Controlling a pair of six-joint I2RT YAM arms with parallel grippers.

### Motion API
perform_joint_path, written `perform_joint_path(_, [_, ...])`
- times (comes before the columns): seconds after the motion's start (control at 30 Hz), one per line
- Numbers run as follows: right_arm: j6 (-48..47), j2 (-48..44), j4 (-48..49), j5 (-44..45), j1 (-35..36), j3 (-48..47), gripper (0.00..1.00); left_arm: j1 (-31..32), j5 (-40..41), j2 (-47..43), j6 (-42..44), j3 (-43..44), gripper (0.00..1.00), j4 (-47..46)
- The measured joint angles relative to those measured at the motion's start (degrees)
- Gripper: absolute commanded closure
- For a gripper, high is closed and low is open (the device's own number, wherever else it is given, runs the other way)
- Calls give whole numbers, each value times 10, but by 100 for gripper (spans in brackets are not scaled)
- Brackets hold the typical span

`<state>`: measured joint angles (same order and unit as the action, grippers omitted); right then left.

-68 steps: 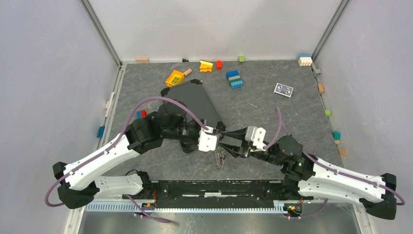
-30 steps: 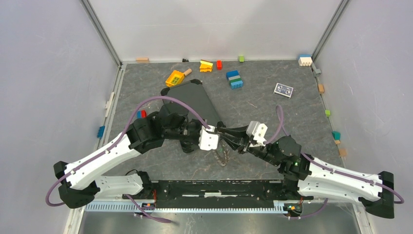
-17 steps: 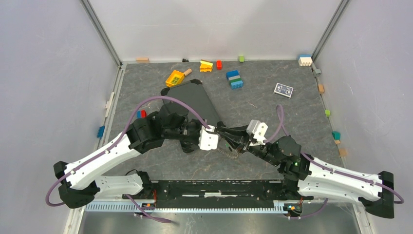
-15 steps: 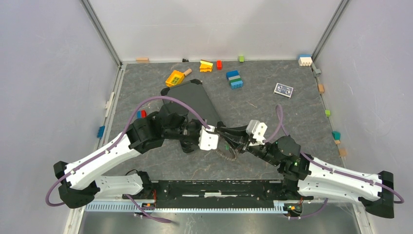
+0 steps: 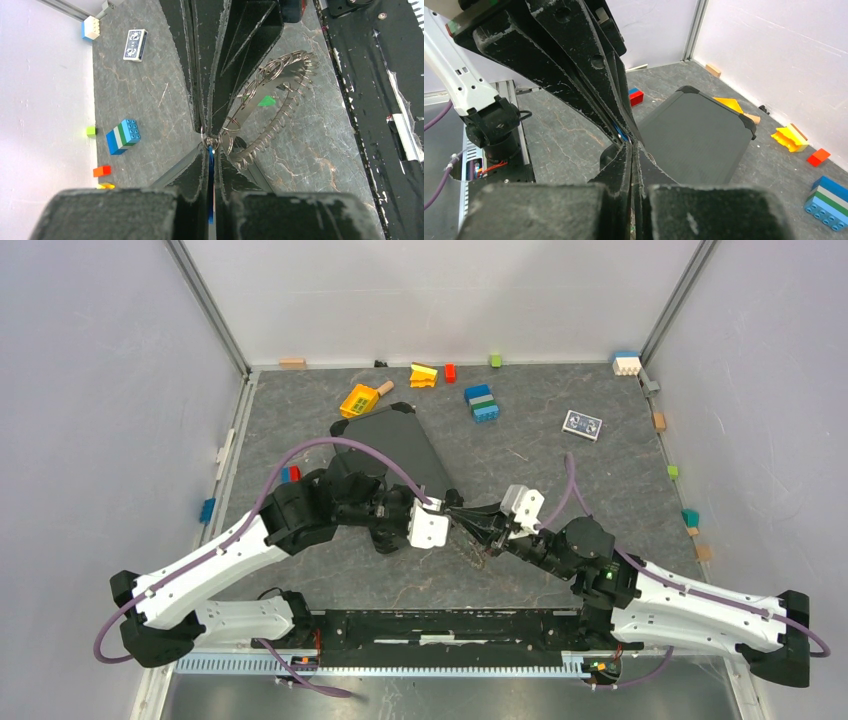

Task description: Remove the keys from the keyring

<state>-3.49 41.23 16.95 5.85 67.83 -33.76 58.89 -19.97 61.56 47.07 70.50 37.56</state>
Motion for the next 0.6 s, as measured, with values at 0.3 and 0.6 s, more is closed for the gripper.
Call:
perform_joint_path(0.3, [0,20,-80,0,0,-43,100,0,3,-15,48,-33,98,-16])
perform_joint_path(0.6, [-13,47,-168,0,0,-107,100,0,6,-29,79,-50,98,-32])
